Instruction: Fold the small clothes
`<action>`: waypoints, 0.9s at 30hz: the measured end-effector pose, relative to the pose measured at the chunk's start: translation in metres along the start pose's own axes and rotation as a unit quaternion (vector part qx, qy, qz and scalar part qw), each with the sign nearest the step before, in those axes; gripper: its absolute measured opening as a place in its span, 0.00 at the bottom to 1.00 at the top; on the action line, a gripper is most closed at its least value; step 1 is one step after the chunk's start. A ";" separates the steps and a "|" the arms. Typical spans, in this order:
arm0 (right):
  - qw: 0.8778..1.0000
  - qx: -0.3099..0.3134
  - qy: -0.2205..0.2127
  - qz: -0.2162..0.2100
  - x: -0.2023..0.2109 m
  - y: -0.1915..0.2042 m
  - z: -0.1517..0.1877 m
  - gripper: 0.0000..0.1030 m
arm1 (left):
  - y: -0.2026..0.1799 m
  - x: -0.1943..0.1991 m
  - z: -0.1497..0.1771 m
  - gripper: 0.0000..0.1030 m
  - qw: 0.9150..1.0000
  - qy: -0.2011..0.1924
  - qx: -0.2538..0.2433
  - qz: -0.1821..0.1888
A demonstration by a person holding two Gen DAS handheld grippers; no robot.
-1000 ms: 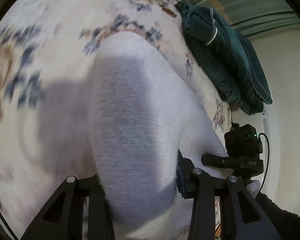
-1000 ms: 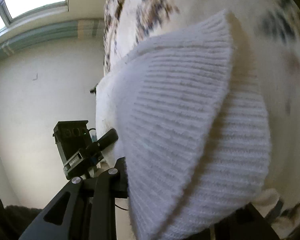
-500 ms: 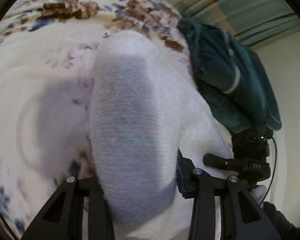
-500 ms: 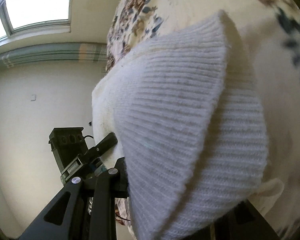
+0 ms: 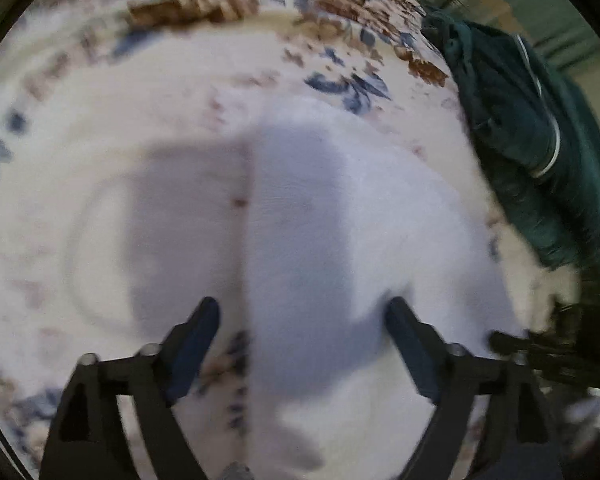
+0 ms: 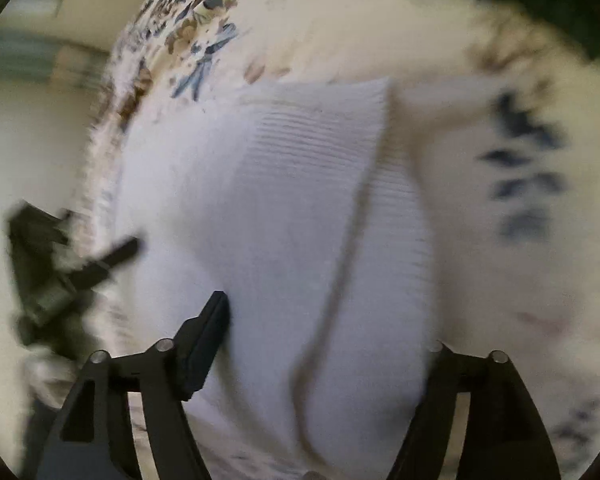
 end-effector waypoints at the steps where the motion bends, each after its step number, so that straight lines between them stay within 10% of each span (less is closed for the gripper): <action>1: 1.000 0.006 -0.011 0.022 0.005 -0.001 0.005 0.78 | 0.003 0.006 0.006 0.86 1.000 -0.009 -0.007 -0.025; 6: 0.980 0.031 -0.043 0.194 0.018 -0.016 0.046 0.79 | 0.004 0.024 0.058 0.96 0.994 -0.037 -0.024 -0.099; 12: 0.961 0.002 -0.065 0.270 0.030 -0.029 0.083 0.90 | -0.007 0.044 0.099 0.99 0.986 -0.059 -0.007 -0.154; 27: 0.935 -0.014 -0.209 0.286 0.221 0.057 0.205 1.00 | -0.102 0.233 0.188 1.00 0.972 -0.167 -0.030 -0.165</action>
Point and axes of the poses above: each gripper's, at about its wrist camera, not at the fingertips, and x roughly against the way its jaws point, y to its left, z to its underside, the point moved 8 cm from there along -x, roughly the way its jaws point, and after that the axes turned 6 degrees about y, right-handed, at the moved point
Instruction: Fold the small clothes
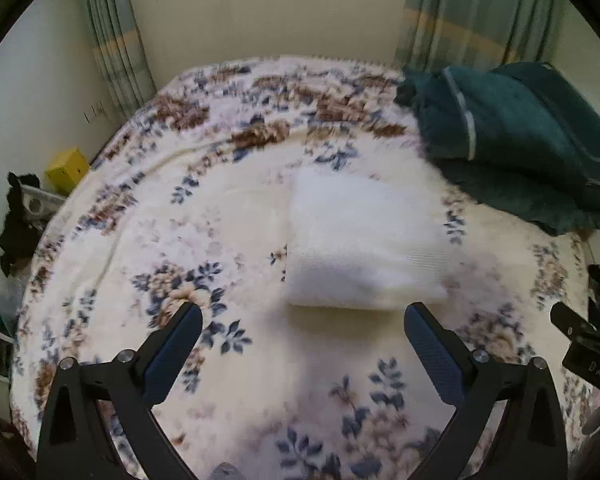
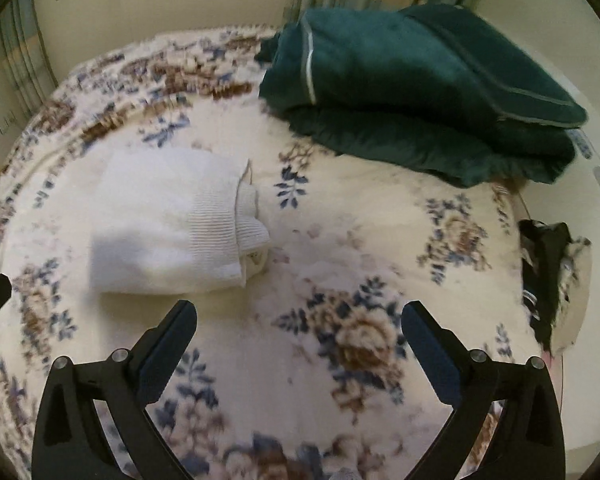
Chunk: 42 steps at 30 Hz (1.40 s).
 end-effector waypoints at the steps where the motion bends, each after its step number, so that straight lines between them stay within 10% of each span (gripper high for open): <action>1: 1.000 -0.003 -0.010 0.002 0.023 -0.006 0.005 1.00 | -0.002 0.018 0.004 1.00 1.000 -0.006 -0.002 -0.001; 22: 0.984 -0.010 -0.178 -0.027 0.437 -0.080 0.130 1.00 | -0.004 0.335 0.077 1.00 0.992 -0.123 0.007 0.006; 42: 0.972 0.008 -0.228 -0.053 0.540 -0.105 0.170 1.00 | -0.010 0.398 0.097 1.00 0.986 -0.168 0.003 0.015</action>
Point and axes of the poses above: each gripper's, at about its wrist camera, not at the fingertips, and x roughly against the way its jaws point, y to its left, z to its underside, the point moved 8 cm from there along -x, roughly the way its jaws point, and after that the axes turned 6 degrees about y, right-handed, at the moved point
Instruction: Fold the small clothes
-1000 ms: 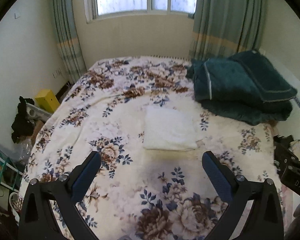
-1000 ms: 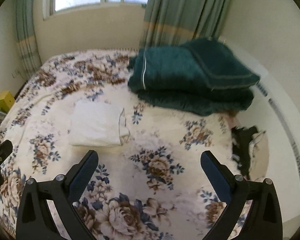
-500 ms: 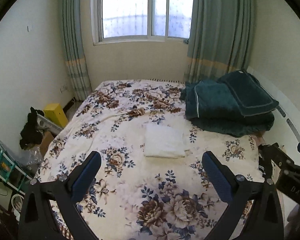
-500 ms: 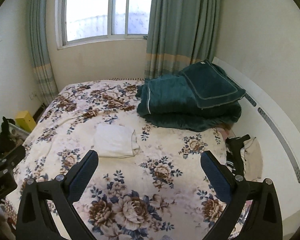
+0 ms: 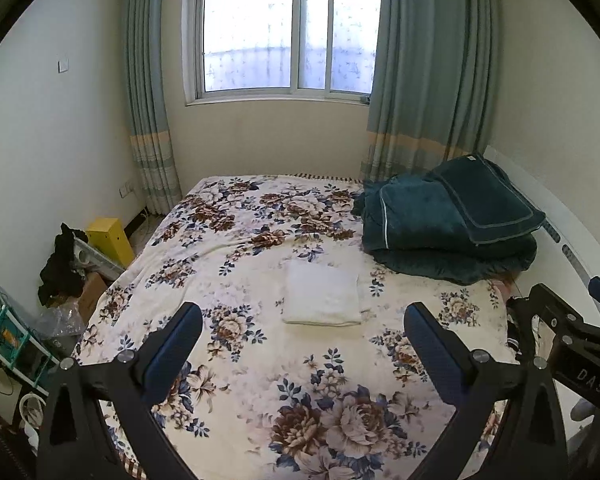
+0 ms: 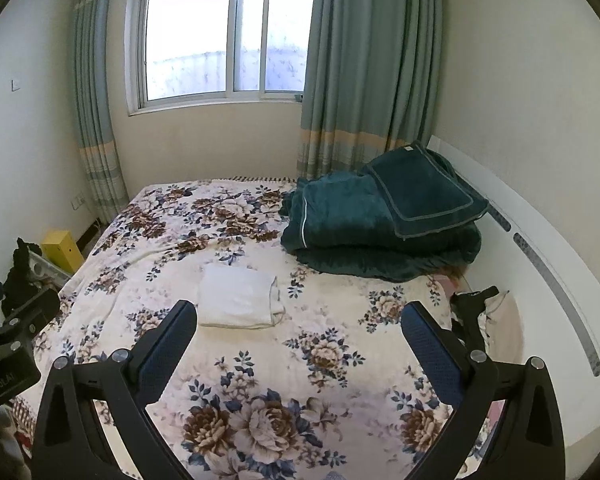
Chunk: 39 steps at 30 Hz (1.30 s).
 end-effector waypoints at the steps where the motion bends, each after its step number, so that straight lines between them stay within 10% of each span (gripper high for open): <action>1: 1.000 0.002 0.000 -0.001 -0.002 0.000 -0.001 1.00 | -0.001 0.001 0.001 1.00 1.000 -0.001 0.000 0.000; 39: 0.999 0.018 0.015 -0.023 -0.023 0.007 -0.006 1.00 | 0.000 -0.001 -0.005 1.00 1.000 0.000 0.005 -0.005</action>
Point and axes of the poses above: each gripper's, at about its wrist camera, not at the fingertips, and x roughly against the way its jaws point, y to its left, z to its underside, the point moved 8 cm from there along -x, roughly the way its jaws point, and after that the axes turned 6 degrees about y, right-handed, at the moved point
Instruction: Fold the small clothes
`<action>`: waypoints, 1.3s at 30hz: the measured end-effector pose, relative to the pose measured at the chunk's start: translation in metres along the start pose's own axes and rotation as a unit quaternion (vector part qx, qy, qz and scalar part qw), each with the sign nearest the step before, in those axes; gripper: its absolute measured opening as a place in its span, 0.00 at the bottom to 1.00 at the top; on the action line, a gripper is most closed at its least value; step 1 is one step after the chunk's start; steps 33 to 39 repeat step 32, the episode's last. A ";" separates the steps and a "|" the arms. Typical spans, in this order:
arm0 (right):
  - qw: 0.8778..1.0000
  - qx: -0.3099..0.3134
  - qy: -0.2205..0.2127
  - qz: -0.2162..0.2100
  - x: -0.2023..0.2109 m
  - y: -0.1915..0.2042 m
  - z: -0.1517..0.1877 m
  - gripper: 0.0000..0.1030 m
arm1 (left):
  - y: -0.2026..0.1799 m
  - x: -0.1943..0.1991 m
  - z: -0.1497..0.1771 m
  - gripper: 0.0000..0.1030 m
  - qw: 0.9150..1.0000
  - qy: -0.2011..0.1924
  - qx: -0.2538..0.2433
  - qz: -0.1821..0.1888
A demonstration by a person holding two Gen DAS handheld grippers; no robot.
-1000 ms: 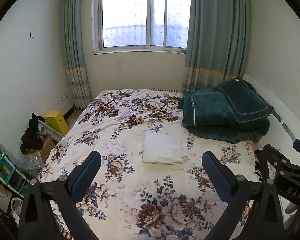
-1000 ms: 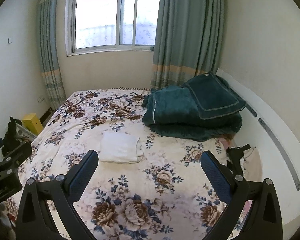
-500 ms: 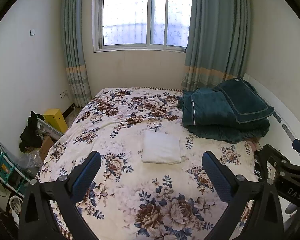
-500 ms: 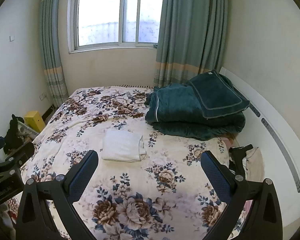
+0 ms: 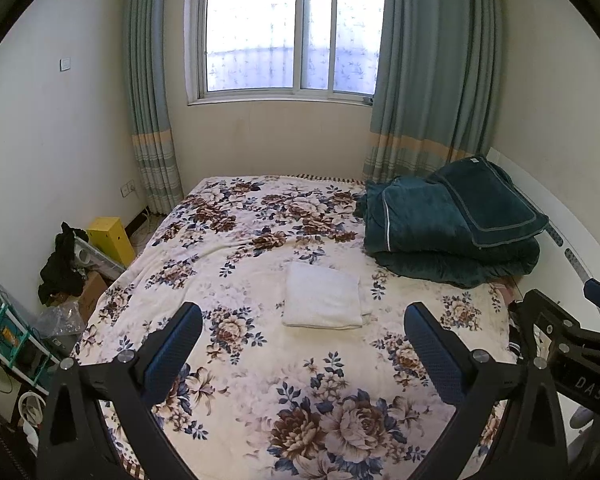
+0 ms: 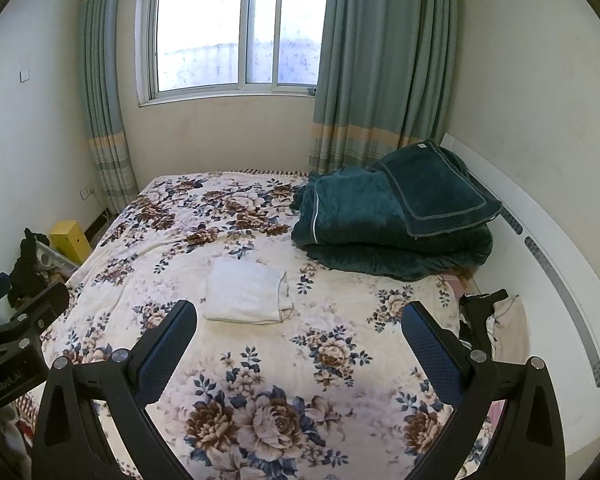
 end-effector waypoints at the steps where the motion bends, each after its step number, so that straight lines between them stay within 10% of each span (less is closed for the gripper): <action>1: 1.000 0.001 0.000 -0.002 -0.002 0.001 -0.001 1.00 | -0.001 0.000 -0.001 1.00 1.000 0.000 0.000 0.001; 39: 1.000 0.003 -0.004 -0.005 -0.005 0.005 -0.003 1.00 | -0.015 0.017 -0.005 1.00 1.000 -0.021 0.002 -0.009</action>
Point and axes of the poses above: each gripper's, at about its wrist camera, not at the fingertips, and x roughly against the way its jaws point, y to its left, z to its underside, the point moved 8 cm from there along -x, roughly the way its jaws point, and after that the axes turned 6 degrees about y, right-handed, at the moved point
